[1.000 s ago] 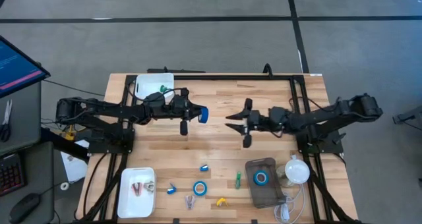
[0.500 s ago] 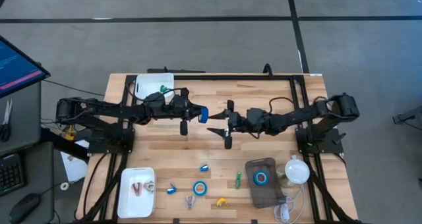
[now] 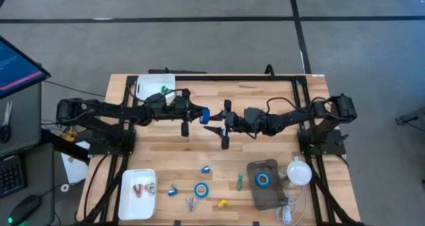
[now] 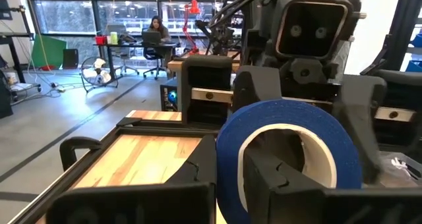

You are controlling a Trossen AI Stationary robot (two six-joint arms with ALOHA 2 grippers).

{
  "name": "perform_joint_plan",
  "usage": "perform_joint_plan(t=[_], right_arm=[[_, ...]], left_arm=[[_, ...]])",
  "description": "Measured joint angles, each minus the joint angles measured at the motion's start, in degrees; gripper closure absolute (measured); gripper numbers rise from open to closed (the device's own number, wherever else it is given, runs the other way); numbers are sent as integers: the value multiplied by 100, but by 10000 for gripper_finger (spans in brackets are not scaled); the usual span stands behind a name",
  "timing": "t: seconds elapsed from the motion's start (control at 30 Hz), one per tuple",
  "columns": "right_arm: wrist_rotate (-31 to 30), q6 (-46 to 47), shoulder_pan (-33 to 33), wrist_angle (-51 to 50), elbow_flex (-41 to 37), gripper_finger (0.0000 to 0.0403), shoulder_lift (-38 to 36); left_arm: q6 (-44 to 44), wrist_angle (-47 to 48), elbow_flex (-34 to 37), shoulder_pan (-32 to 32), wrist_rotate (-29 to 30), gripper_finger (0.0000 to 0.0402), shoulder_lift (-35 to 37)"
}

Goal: Pick and place Stapler, Stapler remover, tape
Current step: Put the blue tape into the black bin

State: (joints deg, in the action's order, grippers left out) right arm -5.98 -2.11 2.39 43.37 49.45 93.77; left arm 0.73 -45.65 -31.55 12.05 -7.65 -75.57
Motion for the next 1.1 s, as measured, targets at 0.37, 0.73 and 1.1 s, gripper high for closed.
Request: perform_joint_plan(t=[0.37, 0.73, 1.1], right_arm=[[37, -148, -63, -8, 0, 380, -2], [-183, -295, -148, -576, 7, 382, -51], [-625, -73, -134, -3478, 0, 382, -1306]], left_arm=[[-44, -2, 0, -2, -56, 368, 4], [150, 136, 18, 4, 55, 288, 17], [131, 143, 258, 4, 60, 287, 35]])
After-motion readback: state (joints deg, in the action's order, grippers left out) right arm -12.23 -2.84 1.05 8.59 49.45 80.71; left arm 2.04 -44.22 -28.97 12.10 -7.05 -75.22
